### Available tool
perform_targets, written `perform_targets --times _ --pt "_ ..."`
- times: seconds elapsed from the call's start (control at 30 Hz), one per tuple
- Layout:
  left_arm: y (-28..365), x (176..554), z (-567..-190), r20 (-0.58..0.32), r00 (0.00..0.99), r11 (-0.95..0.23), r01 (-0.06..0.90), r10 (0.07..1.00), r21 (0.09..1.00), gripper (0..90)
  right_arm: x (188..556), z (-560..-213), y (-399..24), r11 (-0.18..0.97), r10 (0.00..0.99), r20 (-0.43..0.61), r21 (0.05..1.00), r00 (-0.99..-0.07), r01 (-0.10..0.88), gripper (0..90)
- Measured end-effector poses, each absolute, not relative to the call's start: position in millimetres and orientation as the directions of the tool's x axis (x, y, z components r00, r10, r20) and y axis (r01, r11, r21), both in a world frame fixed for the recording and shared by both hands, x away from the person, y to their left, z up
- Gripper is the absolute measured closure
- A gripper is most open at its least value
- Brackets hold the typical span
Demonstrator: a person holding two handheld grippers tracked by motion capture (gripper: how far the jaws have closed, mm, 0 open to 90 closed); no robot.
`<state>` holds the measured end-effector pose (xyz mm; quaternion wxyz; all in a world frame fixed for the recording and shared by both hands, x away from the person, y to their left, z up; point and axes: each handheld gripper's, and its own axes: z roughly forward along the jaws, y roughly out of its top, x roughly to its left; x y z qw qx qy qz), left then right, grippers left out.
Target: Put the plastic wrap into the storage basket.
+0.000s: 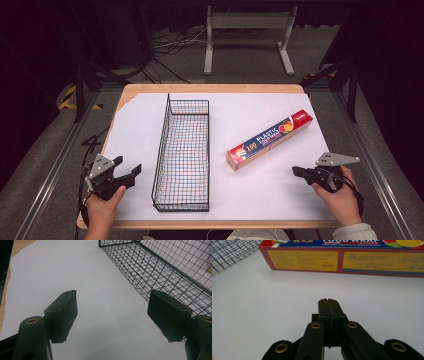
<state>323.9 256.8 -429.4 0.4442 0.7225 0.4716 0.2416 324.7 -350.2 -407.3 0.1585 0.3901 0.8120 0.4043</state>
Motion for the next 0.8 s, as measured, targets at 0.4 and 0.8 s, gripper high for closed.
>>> perform_targets --times 0.4,0.8 --pt "255 325 -428 -0.091 0.424 -0.131 0.466 0.901 0.875 23.7 335 -391 -312 0.432 0.712 0.052 0.754 -0.7 0.495 90.0" --pt "252 324 -426 -0.079 0.432 -0.141 0.454 0.898 0.88 23.2 356 -353 -264 0.442 0.703 0.044 0.755 -0.71 0.484 90.0"
